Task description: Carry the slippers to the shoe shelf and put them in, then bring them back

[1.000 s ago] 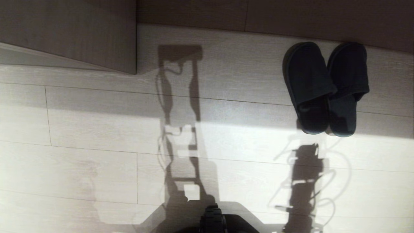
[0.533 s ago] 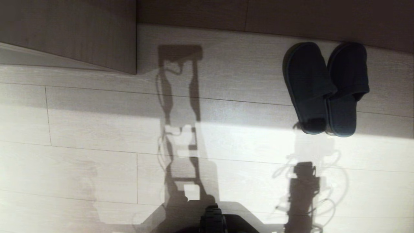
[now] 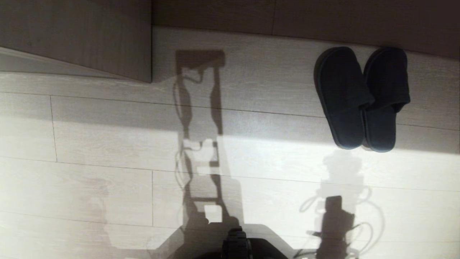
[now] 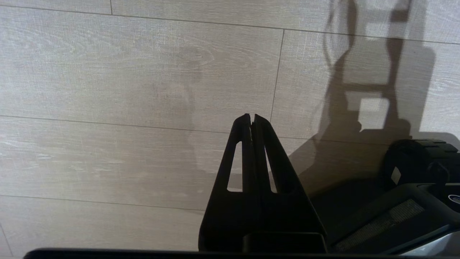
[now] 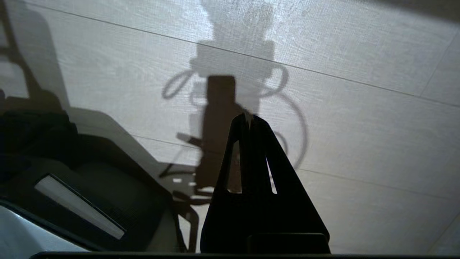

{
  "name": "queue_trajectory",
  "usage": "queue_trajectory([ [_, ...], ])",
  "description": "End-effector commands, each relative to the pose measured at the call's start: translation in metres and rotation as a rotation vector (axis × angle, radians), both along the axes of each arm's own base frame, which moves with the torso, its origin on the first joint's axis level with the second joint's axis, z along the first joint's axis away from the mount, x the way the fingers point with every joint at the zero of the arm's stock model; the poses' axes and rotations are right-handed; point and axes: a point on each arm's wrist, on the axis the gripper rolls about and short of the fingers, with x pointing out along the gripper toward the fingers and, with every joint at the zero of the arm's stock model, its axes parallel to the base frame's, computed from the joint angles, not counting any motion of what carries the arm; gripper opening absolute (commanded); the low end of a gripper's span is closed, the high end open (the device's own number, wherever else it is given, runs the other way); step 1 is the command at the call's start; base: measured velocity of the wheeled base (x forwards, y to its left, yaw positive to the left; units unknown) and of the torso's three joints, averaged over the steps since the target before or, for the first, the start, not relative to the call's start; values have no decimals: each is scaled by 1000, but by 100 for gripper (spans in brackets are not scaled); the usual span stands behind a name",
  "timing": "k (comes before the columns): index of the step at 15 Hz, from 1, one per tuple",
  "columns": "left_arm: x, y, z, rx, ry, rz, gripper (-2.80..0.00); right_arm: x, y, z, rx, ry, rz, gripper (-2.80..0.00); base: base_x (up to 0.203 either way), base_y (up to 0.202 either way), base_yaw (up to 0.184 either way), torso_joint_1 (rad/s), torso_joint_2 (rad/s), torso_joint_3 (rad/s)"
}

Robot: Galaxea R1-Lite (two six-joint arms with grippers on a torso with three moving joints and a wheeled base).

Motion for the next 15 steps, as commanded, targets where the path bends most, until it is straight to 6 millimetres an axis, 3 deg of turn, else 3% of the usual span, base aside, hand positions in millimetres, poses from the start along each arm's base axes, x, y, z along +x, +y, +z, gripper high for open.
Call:
queue_trajectory([
  [1,0,0,0,0,-1,2,-280,-2,0,-1,0,-21,4,-280,0,0,0,0,0,0],
  [6,0,0,0,-2,-1,2,-280,-2,0,-1,8,-19,2,-280,0,0,0,1,0,30],
  [15,0,0,0,-2,-1,2,-280,-2,0,-1,80,-18,-9,-280,0,0,0,2,2,196],
])
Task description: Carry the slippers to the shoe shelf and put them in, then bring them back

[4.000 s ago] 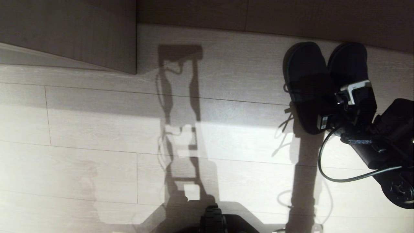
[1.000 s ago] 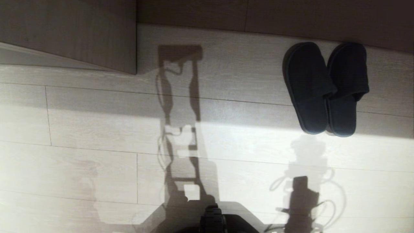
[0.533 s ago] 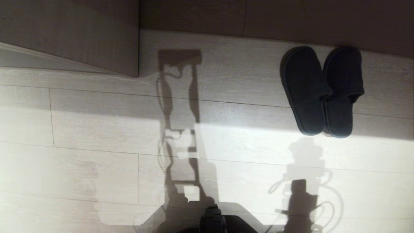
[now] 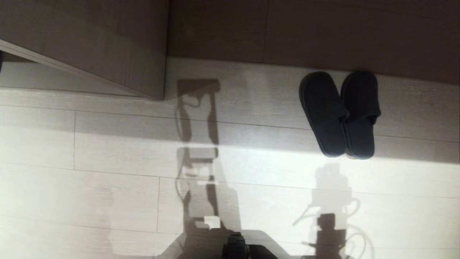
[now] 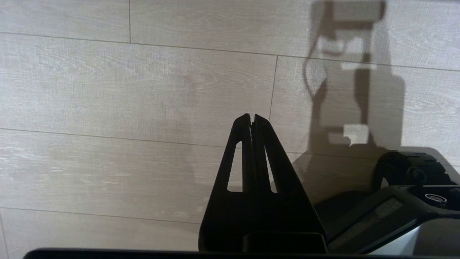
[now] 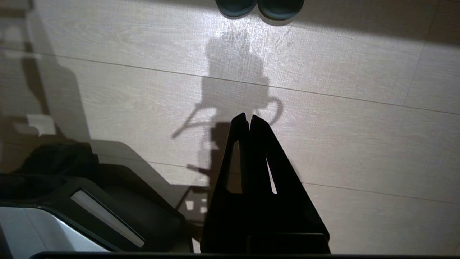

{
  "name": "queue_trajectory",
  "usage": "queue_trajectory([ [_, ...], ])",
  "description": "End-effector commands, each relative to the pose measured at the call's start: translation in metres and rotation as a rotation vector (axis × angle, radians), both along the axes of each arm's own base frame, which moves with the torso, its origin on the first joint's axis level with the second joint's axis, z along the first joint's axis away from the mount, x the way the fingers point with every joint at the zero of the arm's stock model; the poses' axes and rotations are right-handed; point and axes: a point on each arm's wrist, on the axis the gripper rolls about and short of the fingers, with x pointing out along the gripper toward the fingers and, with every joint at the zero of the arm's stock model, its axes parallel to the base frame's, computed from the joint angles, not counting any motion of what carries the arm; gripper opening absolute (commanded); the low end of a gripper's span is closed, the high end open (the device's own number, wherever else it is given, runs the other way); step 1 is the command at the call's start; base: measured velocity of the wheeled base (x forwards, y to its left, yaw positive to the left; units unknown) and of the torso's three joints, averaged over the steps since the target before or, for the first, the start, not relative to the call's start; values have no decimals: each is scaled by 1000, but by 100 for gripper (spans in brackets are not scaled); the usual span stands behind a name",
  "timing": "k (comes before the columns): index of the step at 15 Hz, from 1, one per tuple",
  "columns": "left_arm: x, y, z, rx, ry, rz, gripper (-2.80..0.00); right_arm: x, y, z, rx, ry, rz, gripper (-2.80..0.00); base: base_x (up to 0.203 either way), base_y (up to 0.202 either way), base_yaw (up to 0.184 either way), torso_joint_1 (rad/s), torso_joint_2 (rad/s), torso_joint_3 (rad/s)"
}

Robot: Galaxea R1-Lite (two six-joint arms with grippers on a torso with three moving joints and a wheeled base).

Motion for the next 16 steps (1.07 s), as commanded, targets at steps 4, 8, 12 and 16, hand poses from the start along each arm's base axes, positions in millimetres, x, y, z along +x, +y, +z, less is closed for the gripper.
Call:
queue_trajectory([
  [4,0,0,0,-2,-1,-1,-280,0,0,0,-1,5,0,-280,0,0,0,2,2,205],
  [8,0,0,0,-2,-1,1,-280,0,0,0,-1,4,0,-280,0,0,0,1,2,203],
  [12,0,0,0,0,1,-1,-280,0,0,0,-1,4,0,-280,0,0,0,1,1,202],
  [16,0,0,0,-2,-1,0,-280,0,0,0,-1,5,0,-280,0,0,0,5,2,200],
])
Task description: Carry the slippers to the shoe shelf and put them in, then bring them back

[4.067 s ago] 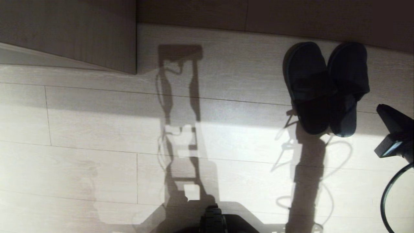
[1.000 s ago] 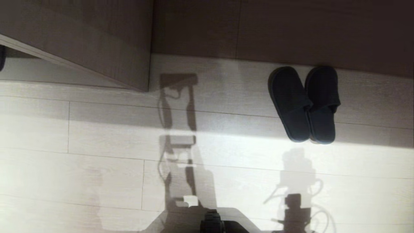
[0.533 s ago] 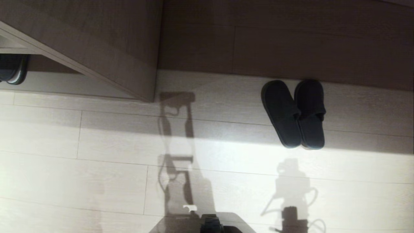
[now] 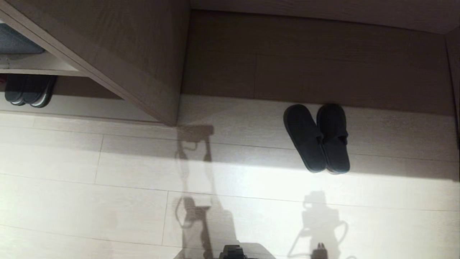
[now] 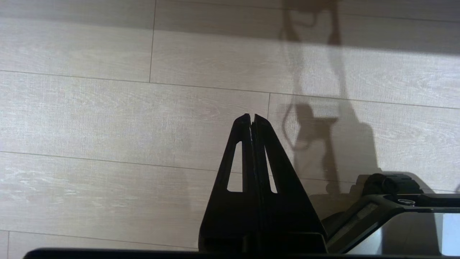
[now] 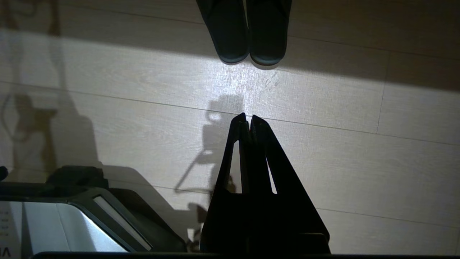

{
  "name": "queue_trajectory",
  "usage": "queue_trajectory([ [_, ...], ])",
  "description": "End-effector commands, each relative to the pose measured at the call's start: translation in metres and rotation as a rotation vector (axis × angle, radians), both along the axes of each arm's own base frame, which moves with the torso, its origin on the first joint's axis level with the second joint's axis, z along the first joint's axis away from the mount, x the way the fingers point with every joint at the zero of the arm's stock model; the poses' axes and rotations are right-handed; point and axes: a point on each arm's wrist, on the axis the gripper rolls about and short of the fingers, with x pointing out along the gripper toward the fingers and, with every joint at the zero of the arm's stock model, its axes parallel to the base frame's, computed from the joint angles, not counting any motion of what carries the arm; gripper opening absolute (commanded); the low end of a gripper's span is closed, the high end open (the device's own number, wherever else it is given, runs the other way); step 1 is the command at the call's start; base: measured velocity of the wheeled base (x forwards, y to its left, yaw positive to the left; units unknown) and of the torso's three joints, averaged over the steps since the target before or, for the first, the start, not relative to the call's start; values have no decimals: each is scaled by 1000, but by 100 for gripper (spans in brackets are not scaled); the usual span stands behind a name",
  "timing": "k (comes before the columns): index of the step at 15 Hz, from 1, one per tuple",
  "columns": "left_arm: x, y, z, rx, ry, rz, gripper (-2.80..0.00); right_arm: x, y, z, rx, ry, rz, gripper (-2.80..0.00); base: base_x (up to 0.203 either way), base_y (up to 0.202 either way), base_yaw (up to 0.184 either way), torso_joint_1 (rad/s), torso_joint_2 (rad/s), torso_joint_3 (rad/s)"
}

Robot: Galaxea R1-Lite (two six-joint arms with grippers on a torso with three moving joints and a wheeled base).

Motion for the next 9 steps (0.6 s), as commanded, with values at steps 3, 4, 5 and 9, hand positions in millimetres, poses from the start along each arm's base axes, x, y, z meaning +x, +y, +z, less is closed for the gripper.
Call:
queue_trajectory([
  [3,0,0,0,0,0,1,-280,0,0,0,0,4,0,-280,0,0,0,1,1,198],
  [4,0,0,0,0,0,-1,-280,0,0,0,0,4,0,-280,0,0,0,2,-2,198],
  [5,0,0,0,0,0,-1,-280,0,0,0,0,4,0,-280,0,0,0,2,2,200],
  [9,0,0,0,-2,0,-1,-280,0,0,0,0,4,0,-280,0,0,0,2,3,203],
])
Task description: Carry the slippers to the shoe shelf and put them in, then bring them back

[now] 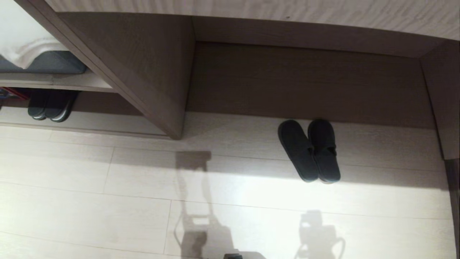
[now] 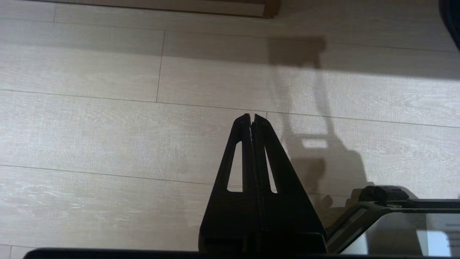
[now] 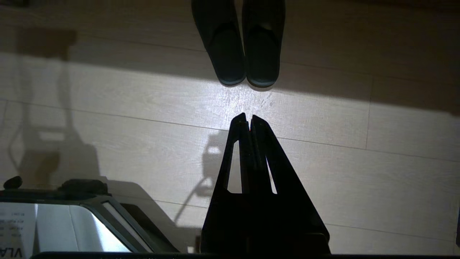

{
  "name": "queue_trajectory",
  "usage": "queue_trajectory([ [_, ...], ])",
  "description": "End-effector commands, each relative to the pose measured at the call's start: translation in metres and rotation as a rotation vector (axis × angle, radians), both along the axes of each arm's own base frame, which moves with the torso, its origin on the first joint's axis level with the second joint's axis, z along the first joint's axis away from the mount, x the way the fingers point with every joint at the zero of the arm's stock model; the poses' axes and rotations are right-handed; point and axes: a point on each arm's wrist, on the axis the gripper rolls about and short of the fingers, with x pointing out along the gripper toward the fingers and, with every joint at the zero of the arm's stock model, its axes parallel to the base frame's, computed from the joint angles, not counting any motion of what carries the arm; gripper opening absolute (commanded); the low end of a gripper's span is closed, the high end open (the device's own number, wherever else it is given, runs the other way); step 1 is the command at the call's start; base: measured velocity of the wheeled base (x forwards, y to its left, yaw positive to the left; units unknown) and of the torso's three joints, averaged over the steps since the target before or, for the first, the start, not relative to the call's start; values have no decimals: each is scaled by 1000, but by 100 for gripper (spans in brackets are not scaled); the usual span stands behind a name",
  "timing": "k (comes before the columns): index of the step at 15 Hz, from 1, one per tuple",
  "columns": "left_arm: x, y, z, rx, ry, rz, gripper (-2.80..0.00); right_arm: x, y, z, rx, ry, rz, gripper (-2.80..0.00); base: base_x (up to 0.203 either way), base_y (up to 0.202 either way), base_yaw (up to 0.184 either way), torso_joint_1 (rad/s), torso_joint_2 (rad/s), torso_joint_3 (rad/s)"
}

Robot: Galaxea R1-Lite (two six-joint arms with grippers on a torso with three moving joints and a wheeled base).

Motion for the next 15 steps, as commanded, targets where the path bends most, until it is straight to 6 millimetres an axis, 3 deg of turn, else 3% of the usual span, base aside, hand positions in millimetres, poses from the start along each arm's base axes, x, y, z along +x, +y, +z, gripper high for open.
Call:
queue_trajectory([
  [1,0,0,0,-1,0,0,-280,0,0,0,-1,3,0,-280,0,0,0,3,2,198],
  [15,0,0,0,-3,0,3,-280,0,0,0,-1,3,0,-280,0,0,0,3,1,202],
])
